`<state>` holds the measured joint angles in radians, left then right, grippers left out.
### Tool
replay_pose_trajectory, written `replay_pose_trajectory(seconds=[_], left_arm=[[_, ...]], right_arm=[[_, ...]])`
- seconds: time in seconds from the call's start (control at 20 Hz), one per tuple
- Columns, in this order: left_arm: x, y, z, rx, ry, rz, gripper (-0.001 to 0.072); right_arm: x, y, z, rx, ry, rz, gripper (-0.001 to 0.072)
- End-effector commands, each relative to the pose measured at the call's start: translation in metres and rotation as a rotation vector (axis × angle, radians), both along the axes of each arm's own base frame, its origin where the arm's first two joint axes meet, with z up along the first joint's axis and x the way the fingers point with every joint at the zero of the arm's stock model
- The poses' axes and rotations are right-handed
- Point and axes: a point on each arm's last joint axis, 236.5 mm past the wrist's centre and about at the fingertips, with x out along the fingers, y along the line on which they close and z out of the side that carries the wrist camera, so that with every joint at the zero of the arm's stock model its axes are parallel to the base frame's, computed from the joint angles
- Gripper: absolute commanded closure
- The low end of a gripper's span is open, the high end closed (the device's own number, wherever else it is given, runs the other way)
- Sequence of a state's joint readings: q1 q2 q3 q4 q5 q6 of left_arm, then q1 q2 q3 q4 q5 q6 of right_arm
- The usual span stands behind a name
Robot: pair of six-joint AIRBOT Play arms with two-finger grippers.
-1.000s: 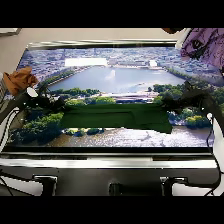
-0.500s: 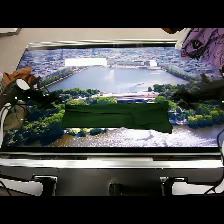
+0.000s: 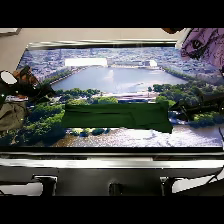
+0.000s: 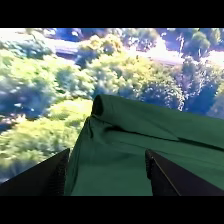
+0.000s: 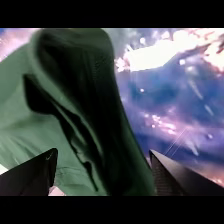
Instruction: Fold the clothes and pants, and hang the long-sleeved shirts on hangers.
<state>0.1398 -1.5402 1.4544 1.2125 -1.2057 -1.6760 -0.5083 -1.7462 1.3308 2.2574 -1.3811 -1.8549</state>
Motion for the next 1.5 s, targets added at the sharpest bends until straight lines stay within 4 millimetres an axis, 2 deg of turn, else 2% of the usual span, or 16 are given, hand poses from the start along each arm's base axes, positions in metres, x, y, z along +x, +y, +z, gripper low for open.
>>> replay_pose_trajectory(seconds=[0.0, 0.1, 0.25, 0.35, 0.4, 0.45, 0.55, 0.6, 0.65, 0.7, 0.9, 1.1, 1.3, 1.45], left_arm=[[-0.001, 0.001, 0.016, 0.018, -0.034, -0.003, 0.0155], [-0.002, 0.000, 0.020, 0.021, -0.042, -0.006, 0.0155], [-0.002, -0.007, 0.020, 0.022, -0.043, -0.021, 0.0155], [-0.002, -0.014, 0.020, 0.024, -0.045, -0.040, 0.0155], [-0.001, -0.020, 0.020, 0.024, -0.051, -0.051, 0.0156], [0.002, -0.027, 0.021, 0.025, -0.062, -0.062, 0.0155], [0.008, -0.048, 0.020, 0.009, -0.081, -0.072, 0.0174], [0.010, -0.066, 0.017, -0.014, -0.085, -0.086, 0.0311], [0.012, -0.088, 0.013, -0.043, -0.087, -0.113, 0.0542], [0.013, -0.116, 0.006, -0.080, -0.089, -0.150, 0.0691], [0.000, -0.236, -0.028, -0.226, -0.056, -0.260, 0.0690], [-0.031, -0.346, -0.050, -0.366, -0.023, -0.329, 0.0690], [-0.062, -0.434, -0.060, -0.470, 0.013, -0.374, 0.0691], [-0.075, -0.487, -0.067, -0.538, 0.036, -0.361, 0.0691]], right_arm=[[0.001, 0.010, -0.016, 0.078, 0.002, 0.011, 0.0061], [0.002, 0.021, -0.024, 0.099, 0.015, 0.030, 0.0062], [0.005, 0.052, -0.034, 0.104, 0.023, 0.097, 0.0075], [0.008, 0.075, -0.034, 0.091, 0.004, 0.162, 0.0311], [0.010, 0.079, -0.033, 0.070, -0.014, 0.183, 0.0541], [0.013, 0.079, -0.027, 0.052, -0.035, 0.186, 0.0678], [0.017, 0.069, -0.005, -0.014, -0.063, 0.158, 0.0683], [0.016, 0.059, 0.008, -0.071, -0.053, 0.122, 0.0683], [0.013, 0.052, 0.021, -0.110, -0.044, 0.092, 0.0683], [0.008, 0.047, 0.036, -0.147, -0.044, 0.075, 0.0683], [-0.012, 0.025, 0.086, -0.270, 0.001, 0.003, 0.0683], [-0.010, 0.022, 0.132, -0.293, -0.024, -0.013, 0.0683], [-0.006, 0.015, 0.172, -0.328, -0.058, -0.026, 0.0683], [-0.004, 0.011, 0.197, -0.352, -0.092, -0.038, 0.0683]])
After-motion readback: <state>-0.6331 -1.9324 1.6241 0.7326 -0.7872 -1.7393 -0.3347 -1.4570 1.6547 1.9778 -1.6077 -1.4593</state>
